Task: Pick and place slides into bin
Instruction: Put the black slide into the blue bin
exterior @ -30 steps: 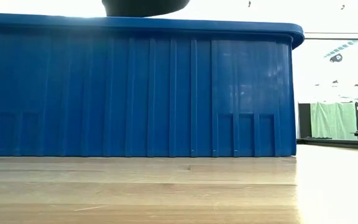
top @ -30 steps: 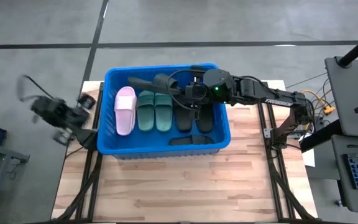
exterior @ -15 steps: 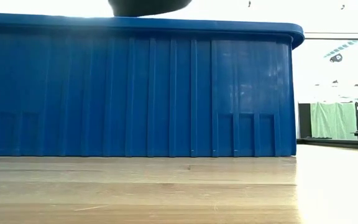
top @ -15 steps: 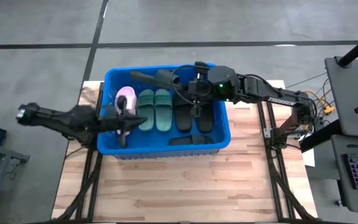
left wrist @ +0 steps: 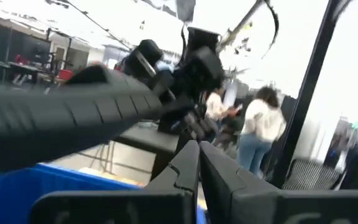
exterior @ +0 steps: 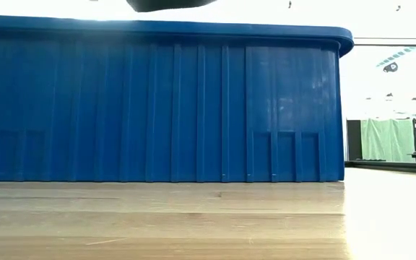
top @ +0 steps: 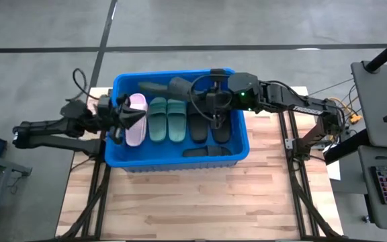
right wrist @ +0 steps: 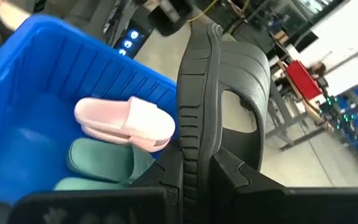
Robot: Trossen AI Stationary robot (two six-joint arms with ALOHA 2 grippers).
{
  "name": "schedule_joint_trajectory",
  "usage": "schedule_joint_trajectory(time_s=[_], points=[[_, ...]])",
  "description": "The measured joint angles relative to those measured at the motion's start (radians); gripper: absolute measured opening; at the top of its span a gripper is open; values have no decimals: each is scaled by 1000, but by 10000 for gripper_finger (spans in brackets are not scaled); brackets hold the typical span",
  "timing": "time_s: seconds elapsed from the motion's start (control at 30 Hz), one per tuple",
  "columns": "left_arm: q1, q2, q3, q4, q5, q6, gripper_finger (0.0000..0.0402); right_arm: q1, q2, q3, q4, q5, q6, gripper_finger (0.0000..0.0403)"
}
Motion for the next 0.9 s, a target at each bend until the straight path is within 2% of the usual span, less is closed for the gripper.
schedule_joint_trajectory(time_s=[0.27, 0.53, 0.63, 0.73, 0.9], points=[[0, -57, 44, -1, 1, -252, 0, 0, 2, 0, -47, 21, -193, 30], [0, -115, 94, 19, 3, -322, 3, 16, 2, -15, -52, 16, -355, 30], [0, -103, 85, -21, -28, -392, 29, 26, 3, -16, -53, 6, -415, 30], [0, -79, 87, -69, -72, -485, 73, 29, 3, -16, -66, -14, -459, 30], [-1, -35, 95, -61, -74, -594, 135, 28, 3, -29, -74, -17, -496, 30]])
